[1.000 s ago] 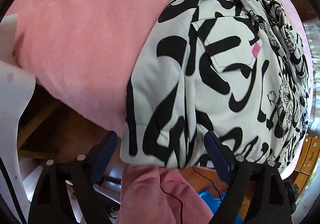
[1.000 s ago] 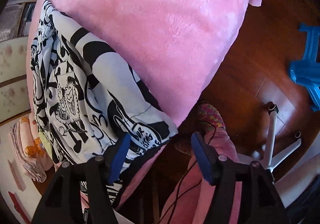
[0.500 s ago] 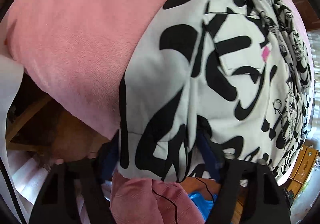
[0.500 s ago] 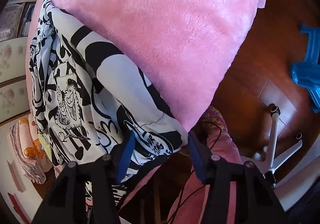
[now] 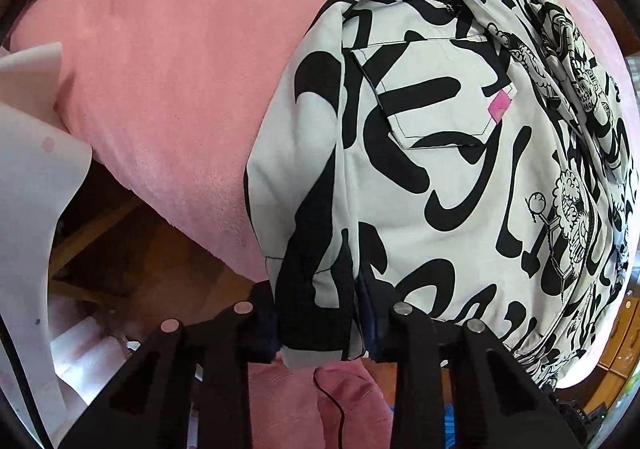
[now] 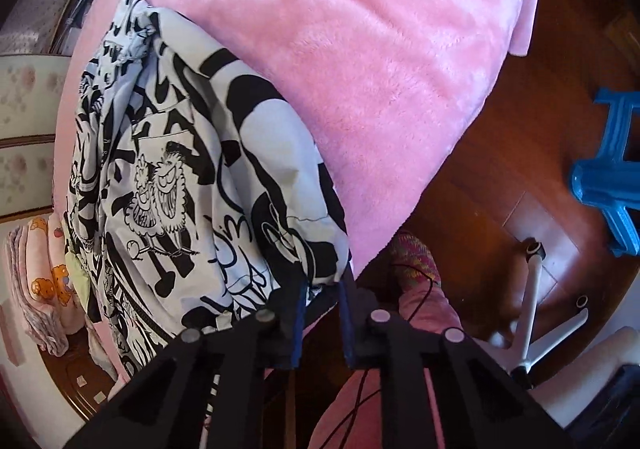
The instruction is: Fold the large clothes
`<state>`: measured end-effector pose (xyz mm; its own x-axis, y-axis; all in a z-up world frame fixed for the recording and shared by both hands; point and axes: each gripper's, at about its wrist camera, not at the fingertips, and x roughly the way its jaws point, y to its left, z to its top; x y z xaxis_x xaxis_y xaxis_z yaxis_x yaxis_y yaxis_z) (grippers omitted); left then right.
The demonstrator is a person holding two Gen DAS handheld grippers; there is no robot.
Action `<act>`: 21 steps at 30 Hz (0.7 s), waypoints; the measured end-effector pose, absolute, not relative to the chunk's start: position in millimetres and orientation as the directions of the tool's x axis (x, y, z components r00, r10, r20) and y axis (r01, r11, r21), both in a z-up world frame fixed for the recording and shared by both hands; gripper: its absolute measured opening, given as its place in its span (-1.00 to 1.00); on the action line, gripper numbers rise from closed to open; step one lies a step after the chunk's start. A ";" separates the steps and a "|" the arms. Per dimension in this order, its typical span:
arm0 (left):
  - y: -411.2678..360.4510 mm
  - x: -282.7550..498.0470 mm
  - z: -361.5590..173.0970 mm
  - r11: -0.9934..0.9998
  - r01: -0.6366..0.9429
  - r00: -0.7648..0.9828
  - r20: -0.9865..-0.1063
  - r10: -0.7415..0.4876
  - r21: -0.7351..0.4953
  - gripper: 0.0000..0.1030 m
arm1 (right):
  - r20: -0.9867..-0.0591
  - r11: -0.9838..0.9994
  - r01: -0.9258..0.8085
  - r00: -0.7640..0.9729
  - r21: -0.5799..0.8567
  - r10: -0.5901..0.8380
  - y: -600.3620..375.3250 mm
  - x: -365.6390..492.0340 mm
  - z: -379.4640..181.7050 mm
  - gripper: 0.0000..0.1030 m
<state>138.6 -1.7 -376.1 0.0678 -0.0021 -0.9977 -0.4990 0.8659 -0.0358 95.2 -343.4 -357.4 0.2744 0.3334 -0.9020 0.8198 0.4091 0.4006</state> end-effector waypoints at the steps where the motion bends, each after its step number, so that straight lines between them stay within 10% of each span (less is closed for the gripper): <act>1: -1.7 139.0 -376.2 0.863 -0.503 0.063 -0.998 -0.006 -0.036 -0.44 | -0.904 0.410 0.819 0.280 0.400 0.323 -343.1 94.2 -356.9 -0.75; 21: 10.7 141.7 -376.8 0.869 -0.491 0.054 -0.998 -0.039 -0.061 -0.43 | -0.928 0.523 0.785 0.170 0.331 0.332 -364.1 118.6 -390.6 -0.27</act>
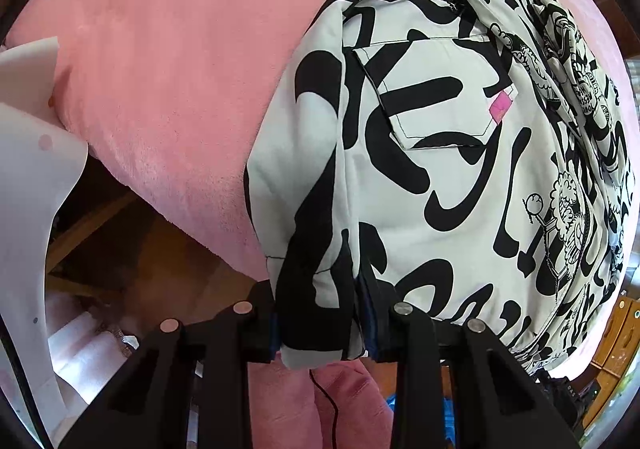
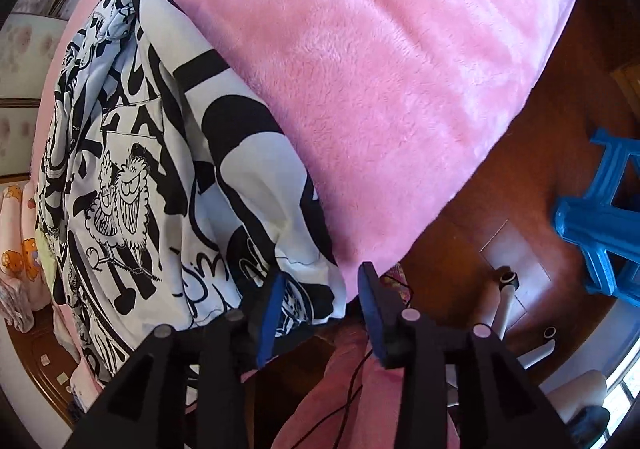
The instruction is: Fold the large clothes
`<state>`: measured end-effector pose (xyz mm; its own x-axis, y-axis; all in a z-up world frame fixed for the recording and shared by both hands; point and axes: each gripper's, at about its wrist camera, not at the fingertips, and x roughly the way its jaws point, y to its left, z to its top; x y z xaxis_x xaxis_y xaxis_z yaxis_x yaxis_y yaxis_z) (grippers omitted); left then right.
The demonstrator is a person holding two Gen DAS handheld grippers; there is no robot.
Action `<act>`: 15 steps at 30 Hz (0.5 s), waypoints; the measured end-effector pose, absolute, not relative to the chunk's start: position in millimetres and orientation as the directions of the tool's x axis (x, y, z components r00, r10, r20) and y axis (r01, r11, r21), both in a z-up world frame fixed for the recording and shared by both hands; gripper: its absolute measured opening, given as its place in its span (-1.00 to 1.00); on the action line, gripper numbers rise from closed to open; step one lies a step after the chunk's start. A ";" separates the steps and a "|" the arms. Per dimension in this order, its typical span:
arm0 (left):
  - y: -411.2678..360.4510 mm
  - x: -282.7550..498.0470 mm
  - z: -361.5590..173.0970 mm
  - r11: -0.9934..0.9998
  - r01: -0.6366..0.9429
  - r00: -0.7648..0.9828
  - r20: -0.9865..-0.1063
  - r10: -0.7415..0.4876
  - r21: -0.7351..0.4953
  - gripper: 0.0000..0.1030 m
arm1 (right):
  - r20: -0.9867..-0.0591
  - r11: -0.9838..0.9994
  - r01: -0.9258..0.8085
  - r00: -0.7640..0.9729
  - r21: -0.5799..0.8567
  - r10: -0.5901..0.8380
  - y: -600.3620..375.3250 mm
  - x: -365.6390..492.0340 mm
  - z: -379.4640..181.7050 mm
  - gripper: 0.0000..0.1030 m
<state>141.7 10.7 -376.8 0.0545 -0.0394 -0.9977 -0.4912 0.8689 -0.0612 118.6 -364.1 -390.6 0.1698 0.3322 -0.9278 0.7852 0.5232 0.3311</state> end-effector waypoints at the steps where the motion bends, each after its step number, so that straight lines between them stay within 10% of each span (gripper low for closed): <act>1: 10.8 142.4 -377.7 0.870 -0.489 0.053 -0.998 -0.040 -0.061 -0.43 | -0.925 0.515 0.789 0.170 0.334 0.339 -364.1 119.5 -392.4 -0.27; 10: 11.6 143.3 -381.9 0.859 -0.507 0.046 -0.998 -0.048 -0.065 -0.43 | -0.849 0.303 0.850 0.268 0.432 0.456 -375.0 100.9 -417.4 -0.28; 15: 11.5 143.9 -378.7 0.856 -0.513 0.036 -0.998 -0.051 -0.062 -0.45 | -0.864 0.390 0.812 0.253 0.434 0.435 -374.2 105.7 -409.4 -0.61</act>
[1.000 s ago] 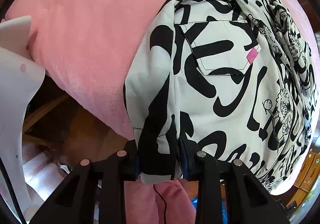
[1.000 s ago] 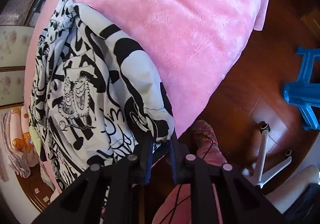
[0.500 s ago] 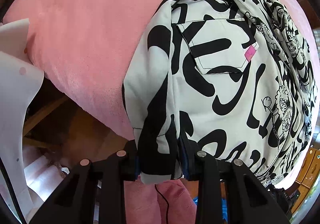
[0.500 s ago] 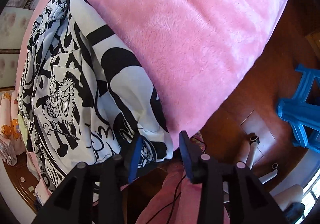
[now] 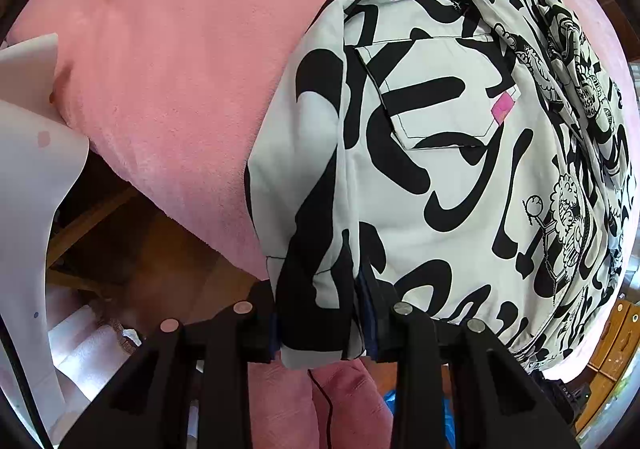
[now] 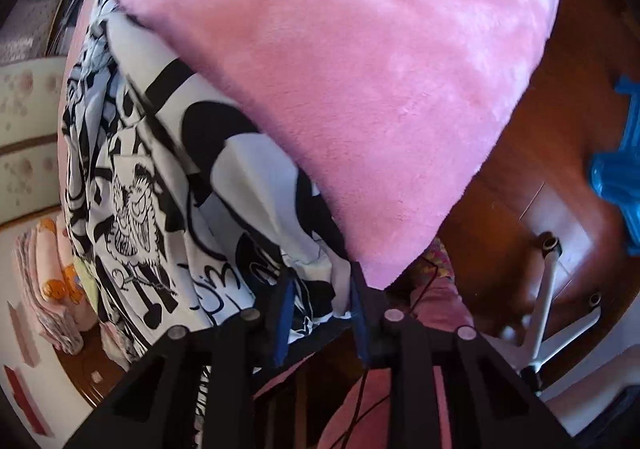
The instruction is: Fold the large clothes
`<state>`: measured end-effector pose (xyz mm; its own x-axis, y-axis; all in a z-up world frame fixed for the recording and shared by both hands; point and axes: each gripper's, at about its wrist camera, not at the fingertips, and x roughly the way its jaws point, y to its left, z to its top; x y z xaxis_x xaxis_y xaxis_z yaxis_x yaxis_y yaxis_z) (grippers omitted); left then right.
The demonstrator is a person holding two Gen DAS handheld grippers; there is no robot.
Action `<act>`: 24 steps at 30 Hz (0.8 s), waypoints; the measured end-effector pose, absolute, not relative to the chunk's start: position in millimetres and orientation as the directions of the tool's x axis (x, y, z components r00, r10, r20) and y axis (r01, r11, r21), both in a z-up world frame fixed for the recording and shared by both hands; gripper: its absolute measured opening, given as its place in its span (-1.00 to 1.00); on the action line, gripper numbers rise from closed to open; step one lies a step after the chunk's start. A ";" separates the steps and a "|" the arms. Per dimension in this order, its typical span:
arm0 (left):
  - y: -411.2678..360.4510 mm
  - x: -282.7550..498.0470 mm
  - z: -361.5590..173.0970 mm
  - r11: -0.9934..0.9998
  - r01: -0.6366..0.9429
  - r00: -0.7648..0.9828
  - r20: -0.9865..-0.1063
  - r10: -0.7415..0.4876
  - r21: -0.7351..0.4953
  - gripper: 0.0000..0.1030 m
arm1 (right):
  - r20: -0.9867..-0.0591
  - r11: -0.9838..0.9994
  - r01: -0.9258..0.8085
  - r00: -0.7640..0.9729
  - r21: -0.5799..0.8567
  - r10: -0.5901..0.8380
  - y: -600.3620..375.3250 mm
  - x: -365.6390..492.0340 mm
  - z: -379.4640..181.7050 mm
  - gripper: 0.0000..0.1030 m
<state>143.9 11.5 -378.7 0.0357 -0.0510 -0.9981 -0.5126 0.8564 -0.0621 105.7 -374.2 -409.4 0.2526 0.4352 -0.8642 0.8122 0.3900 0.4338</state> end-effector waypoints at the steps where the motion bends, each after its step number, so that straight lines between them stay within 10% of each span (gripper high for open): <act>1: 12.1 143.6 -375.7 0.853 -0.517 0.040 -0.998 -0.057 -0.070 -0.48 | -0.868 0.413 0.803 0.245 0.431 0.431 -372.6 107.6 -407.2 -0.65; 24: 0.8 182.4 -197.7 0.854 -0.485 0.284 -0.957 -0.051 -0.189 -0.74 | -0.675 0.319 0.623 0.492 0.714 0.551 -394.9 130.0 -265.6 -0.77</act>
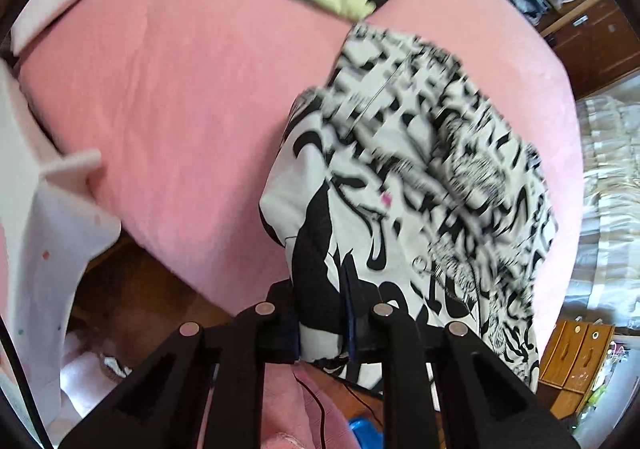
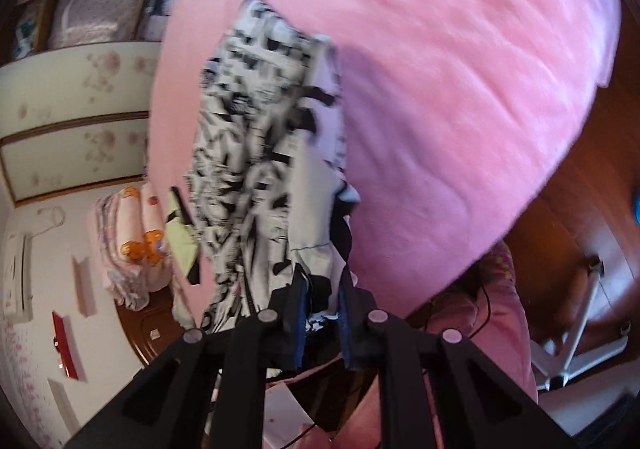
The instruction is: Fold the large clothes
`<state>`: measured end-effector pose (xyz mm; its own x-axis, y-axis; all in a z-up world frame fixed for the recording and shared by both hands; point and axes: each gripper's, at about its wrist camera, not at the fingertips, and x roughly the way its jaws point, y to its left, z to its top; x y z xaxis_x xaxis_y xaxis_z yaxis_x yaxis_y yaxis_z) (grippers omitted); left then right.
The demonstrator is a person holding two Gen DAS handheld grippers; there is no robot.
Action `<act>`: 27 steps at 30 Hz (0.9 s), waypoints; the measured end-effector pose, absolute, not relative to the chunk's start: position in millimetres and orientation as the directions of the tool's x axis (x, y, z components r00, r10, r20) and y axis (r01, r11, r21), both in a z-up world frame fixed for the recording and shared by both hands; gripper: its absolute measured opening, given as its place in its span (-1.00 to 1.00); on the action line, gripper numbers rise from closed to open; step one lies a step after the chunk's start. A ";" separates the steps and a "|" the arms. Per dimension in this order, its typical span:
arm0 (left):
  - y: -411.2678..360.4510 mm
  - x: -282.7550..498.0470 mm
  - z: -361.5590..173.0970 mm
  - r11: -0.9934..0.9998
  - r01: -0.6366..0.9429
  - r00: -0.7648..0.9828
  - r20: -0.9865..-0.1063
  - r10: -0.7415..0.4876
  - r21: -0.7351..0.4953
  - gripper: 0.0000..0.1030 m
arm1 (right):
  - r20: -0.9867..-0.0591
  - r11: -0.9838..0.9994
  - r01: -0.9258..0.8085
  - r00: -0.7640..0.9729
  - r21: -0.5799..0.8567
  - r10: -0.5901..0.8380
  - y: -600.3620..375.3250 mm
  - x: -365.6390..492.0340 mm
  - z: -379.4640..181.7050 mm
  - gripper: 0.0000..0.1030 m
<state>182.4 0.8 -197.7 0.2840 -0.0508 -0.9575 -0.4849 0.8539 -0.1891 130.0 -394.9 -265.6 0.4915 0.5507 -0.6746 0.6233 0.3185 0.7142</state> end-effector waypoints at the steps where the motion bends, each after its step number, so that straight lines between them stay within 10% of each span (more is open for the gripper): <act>1: -0.4 189.1 -189.5 0.853 -0.483 0.297 -0.953 -0.054 -0.199 -0.74 | -0.663 0.331 0.594 0.516 0.733 0.543 -399.4 139.9 -249.7 -0.77; 17: -2.5 361.8 -139.9 0.834 -0.435 0.384 -0.907 -0.171 -0.341 -0.75 | -0.633 0.390 0.499 0.631 0.774 0.448 -419.8 314.6 -157.3 -0.78; 27: -13.0 494.8 -192.2 0.836 -0.467 0.358 -0.926 -0.120 -0.289 -0.75 | -0.639 0.404 0.498 0.649 0.767 0.413 -424.1 436.9 -192.2 -0.78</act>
